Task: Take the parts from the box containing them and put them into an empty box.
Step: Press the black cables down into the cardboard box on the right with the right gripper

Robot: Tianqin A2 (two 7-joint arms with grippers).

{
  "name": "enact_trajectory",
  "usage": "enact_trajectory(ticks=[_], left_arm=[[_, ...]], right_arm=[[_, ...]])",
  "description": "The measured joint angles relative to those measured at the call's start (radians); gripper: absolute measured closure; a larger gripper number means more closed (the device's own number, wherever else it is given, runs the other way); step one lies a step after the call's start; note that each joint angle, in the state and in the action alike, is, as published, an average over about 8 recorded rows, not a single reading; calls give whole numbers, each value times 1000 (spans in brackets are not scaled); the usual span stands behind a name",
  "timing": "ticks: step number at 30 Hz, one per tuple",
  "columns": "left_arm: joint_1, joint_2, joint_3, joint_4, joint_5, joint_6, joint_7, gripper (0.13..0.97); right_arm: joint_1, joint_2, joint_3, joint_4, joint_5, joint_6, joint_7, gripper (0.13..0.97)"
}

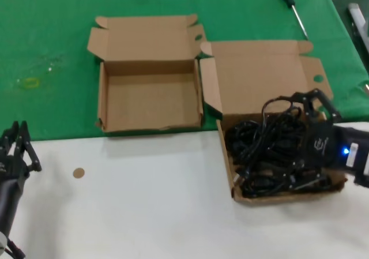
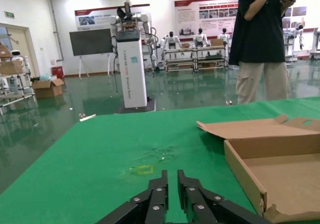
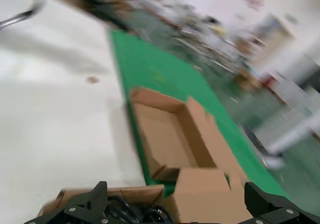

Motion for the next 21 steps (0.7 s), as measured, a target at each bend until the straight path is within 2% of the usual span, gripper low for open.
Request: enact_trajectory(ticks=[10, 21], left_arm=[[0, 0, 0, 0, 0, 0, 0, 935], [0, 0, 0, 0, 0, 0, 0, 945]], right_arm=[[280, 109, -143, -127, -29, -319, -288, 129], [514, 79, -302, -300, -147, -462, -527, 129]])
